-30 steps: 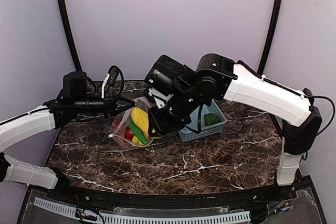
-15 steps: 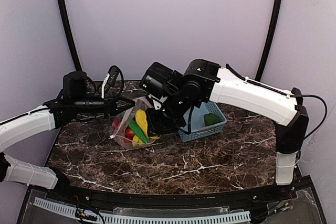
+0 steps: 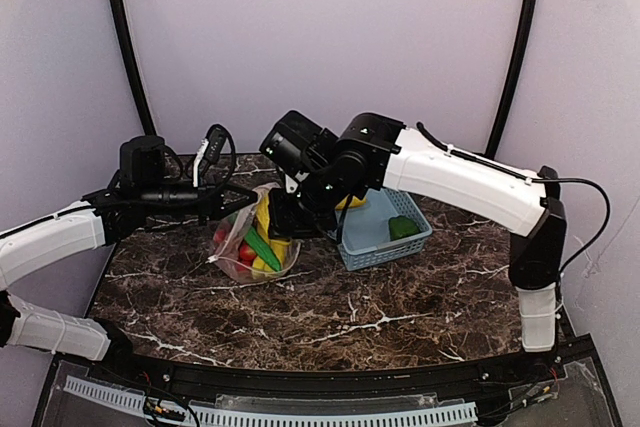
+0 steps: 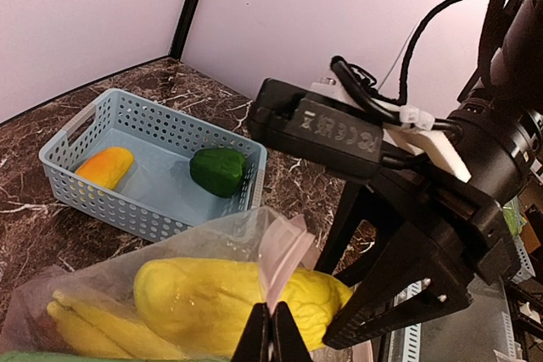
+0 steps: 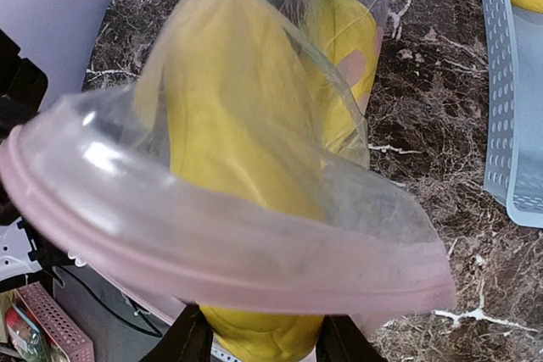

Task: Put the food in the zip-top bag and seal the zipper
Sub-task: Place the fake fruit in the zipper food storage bag, then pick up the fake vegetable from the bin.

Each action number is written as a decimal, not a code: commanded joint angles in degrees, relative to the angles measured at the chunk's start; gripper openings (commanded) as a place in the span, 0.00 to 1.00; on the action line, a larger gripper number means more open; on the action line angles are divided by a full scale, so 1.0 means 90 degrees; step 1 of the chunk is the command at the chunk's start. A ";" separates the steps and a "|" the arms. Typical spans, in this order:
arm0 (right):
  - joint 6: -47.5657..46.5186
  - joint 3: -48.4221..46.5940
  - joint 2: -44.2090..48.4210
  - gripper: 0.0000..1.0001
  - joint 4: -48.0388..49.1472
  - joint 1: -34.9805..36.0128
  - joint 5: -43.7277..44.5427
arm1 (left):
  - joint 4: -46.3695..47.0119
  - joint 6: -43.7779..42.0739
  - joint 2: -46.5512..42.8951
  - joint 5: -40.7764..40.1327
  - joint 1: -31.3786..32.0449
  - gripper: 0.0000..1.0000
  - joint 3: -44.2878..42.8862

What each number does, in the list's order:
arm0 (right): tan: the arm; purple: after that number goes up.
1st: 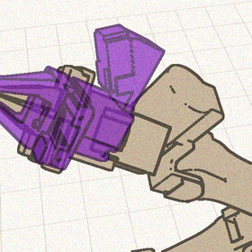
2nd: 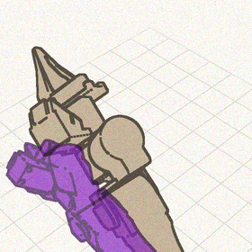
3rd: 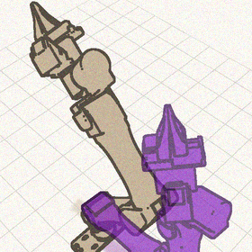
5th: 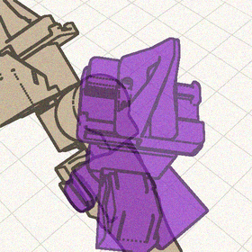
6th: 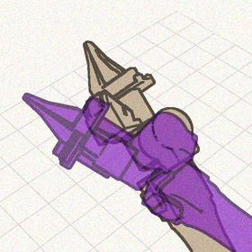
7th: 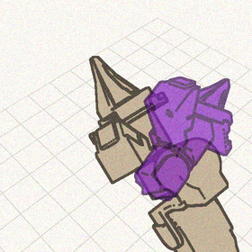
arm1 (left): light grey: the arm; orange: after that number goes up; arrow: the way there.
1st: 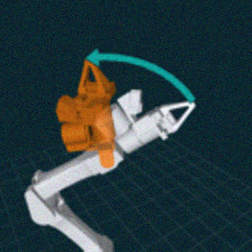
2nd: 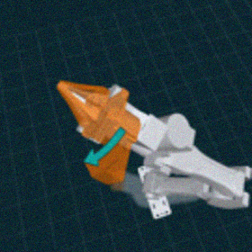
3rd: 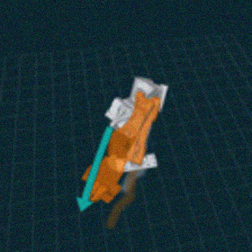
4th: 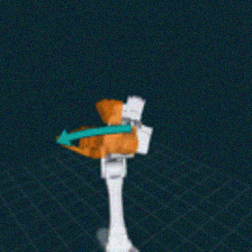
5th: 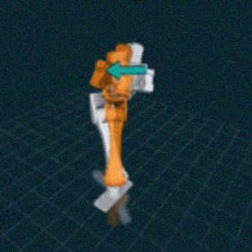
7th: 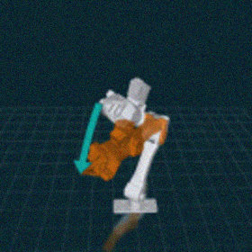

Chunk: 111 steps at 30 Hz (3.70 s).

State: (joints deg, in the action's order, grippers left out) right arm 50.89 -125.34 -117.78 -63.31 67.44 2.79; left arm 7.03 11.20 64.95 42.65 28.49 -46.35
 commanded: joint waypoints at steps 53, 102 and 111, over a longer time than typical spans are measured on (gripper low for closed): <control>-0.1200 0.4228 0.3560 0.71 0.0254 -0.1377 0.1761 | -0.0216 -0.0264 -0.0146 -0.0774 -0.0031 0.01 0.0072; -0.2607 0.4308 0.0653 0.67 0.1519 -0.3306 0.1307 | -0.0376 -0.0395 -0.0296 -0.0893 -0.0031 0.01 0.0042; -0.2666 0.4229 0.0557 0.69 0.1507 -0.3118 0.1356 | -0.0385 -0.0385 -0.0254 -0.0867 -0.0031 0.01 0.0023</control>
State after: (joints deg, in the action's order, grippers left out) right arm 26.87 -86.37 -110.74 -49.87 38.63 15.03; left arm 4.95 8.14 63.61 34.85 28.49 -46.35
